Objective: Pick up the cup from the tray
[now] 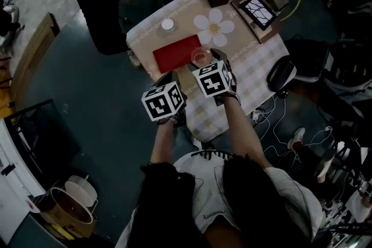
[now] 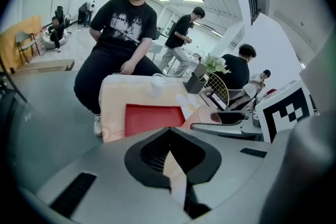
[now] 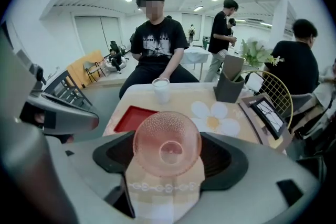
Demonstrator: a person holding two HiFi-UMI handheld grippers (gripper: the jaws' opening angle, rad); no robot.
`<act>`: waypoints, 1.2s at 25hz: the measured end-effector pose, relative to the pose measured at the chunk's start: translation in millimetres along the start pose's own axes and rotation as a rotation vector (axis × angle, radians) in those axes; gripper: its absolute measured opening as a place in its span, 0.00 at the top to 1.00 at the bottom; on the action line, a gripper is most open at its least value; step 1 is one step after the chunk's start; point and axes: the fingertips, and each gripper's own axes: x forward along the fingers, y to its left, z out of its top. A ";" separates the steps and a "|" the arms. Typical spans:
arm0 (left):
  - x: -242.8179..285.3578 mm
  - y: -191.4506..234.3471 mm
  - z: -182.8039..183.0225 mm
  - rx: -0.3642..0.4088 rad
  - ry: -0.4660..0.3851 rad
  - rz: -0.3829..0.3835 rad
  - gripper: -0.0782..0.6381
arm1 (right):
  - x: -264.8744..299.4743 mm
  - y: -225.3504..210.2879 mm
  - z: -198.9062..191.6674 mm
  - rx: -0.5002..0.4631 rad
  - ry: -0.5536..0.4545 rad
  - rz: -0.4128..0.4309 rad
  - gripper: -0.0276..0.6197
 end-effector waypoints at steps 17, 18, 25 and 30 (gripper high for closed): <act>22.4 -44.7 -25.0 0.091 0.073 -0.013 0.89 | -11.2 -56.0 -69.3 0.102 0.047 -0.049 0.36; 22.4 -45.1 -25.2 0.090 0.073 -0.011 0.89 | -11.4 -56.3 -70.2 0.105 0.044 -0.048 0.36; 18.6 -40.6 -26.0 0.087 0.064 0.017 0.89 | -10.8 -61.1 -74.9 0.166 0.013 -0.019 0.36; 13.4 -38.5 -23.9 0.091 0.058 0.029 0.89 | -20.2 -63.9 -68.0 0.210 -0.036 0.012 0.36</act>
